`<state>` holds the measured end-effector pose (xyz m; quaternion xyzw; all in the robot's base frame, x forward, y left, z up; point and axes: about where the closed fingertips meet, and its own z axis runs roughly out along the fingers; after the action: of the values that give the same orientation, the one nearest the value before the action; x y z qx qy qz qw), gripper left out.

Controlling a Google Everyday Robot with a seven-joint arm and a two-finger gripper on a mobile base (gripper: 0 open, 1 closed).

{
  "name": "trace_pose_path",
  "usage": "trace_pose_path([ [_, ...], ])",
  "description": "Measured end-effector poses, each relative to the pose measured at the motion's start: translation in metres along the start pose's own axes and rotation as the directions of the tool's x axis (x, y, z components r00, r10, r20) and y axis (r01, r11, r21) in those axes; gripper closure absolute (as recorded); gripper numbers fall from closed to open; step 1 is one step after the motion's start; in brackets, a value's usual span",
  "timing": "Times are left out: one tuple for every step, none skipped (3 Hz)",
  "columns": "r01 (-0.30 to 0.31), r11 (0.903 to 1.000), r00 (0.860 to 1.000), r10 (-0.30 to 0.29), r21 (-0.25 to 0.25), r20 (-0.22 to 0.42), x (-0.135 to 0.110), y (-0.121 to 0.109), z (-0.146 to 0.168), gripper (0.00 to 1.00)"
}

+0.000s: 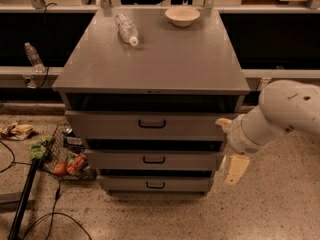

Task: Open middle drawer

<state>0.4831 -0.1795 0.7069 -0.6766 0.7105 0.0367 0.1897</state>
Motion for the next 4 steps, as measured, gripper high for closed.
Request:
trace_pose_path([
  [0.034, 0.9992, 0.999, -0.034, 0.019, 0.013, 0.005, -0.002, 0.055, 0.0],
  [0.032, 0.9995, 0.999, -0.032, 0.005, -0.006, 0.02, 0.004, 0.102, 0.0],
  [0.032, 0.9994, 0.999, -0.032, 0.007, -0.006, 0.021, 0.004, 0.106, 0.0],
  [0.024, 0.9996, 1.0, -0.023, -0.013, 0.002, 0.021, 0.006, 0.125, 0.0],
])
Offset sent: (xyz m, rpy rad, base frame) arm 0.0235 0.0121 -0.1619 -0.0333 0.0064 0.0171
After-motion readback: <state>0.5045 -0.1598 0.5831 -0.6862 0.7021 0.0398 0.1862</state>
